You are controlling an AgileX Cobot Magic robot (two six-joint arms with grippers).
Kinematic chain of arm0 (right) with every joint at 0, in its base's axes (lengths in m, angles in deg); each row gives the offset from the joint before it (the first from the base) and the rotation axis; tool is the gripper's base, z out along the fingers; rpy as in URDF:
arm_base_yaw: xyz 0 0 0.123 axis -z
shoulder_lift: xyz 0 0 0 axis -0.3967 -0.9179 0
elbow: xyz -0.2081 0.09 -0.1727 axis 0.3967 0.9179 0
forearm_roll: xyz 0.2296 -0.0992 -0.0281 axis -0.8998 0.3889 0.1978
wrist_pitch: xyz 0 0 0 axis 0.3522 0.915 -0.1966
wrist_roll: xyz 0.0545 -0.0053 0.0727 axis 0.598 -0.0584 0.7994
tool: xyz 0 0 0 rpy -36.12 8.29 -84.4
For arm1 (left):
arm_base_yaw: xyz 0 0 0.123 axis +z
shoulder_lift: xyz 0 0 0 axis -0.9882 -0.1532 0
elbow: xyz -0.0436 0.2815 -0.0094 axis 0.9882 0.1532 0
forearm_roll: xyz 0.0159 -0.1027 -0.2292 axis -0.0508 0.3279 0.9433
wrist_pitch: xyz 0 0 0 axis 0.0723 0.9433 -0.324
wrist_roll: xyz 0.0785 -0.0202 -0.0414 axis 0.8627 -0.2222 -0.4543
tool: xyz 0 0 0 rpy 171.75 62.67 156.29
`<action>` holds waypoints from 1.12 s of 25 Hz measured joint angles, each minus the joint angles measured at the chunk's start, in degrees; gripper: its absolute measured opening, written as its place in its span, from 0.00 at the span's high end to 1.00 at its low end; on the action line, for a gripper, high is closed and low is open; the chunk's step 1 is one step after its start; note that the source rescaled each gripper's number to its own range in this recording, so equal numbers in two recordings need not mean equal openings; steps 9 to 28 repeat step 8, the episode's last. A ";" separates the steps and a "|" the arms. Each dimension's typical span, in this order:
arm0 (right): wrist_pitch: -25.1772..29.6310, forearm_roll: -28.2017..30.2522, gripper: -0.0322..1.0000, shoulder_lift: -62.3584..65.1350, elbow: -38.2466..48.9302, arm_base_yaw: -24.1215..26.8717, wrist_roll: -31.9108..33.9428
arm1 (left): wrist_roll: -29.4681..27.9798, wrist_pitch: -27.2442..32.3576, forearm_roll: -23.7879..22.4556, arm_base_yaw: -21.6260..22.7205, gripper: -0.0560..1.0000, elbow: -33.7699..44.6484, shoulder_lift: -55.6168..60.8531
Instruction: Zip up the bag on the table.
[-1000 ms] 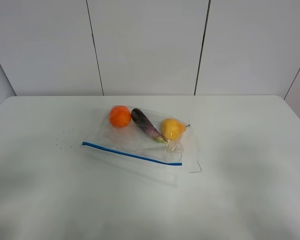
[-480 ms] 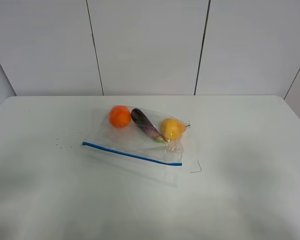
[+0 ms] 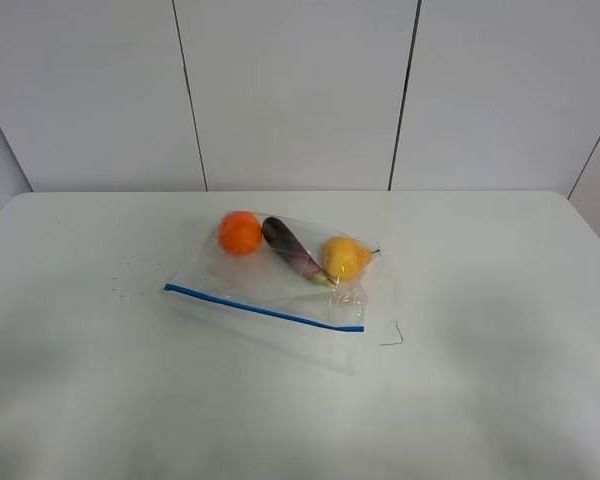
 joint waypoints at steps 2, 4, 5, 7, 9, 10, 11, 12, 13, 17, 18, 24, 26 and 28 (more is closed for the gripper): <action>0.00 0.00 0.00 0.00 0.00 0.00 0.00 | 0.00 0.00 0.00 0.00 0.06 0.00 0.00; 0.00 0.00 0.00 0.00 0.00 0.00 0.00 | 0.00 0.00 0.00 0.00 0.06 0.00 0.00; 0.00 0.00 0.00 0.00 0.00 0.00 0.00 | 0.00 0.00 0.00 0.00 0.06 0.00 0.00; 0.00 0.00 0.00 0.00 0.00 0.00 0.00 | 0.00 0.00 0.00 0.00 0.06 0.00 0.00; 0.00 0.00 0.00 0.00 0.00 0.00 0.00 | 0.00 0.00 0.00 0.00 0.06 0.00 0.00; 0.00 0.00 0.00 0.00 0.00 0.00 0.00 | 0.00 0.00 0.00 0.00 0.06 0.00 0.00; 0.00 0.00 0.00 0.00 0.00 0.00 0.00 | 0.00 0.00 0.00 0.00 0.06 0.00 0.00; 0.00 0.00 0.00 0.00 0.00 0.00 0.00 | 0.00 0.00 0.00 0.00 0.06 0.00 0.00; 0.00 0.00 0.00 0.00 0.00 0.00 0.00 | 0.00 0.00 0.00 0.00 0.06 0.00 0.00; 0.00 0.00 0.00 0.00 0.00 0.00 0.00 | 0.00 0.00 0.00 0.00 0.06 0.00 0.00; 0.00 0.00 0.00 0.00 0.00 0.00 0.00 | 0.00 0.00 0.00 0.00 0.06 0.00 0.00; 0.00 0.00 0.00 0.00 0.00 0.00 0.00 | 0.00 0.00 0.00 0.00 0.06 0.00 0.00; 0.00 0.00 0.00 0.00 0.00 0.00 0.00 | 0.00 0.00 0.00 0.00 0.06 0.00 0.00; 0.00 0.00 0.00 0.00 0.00 0.00 0.00 | 0.00 0.00 0.00 0.00 0.06 0.00 0.00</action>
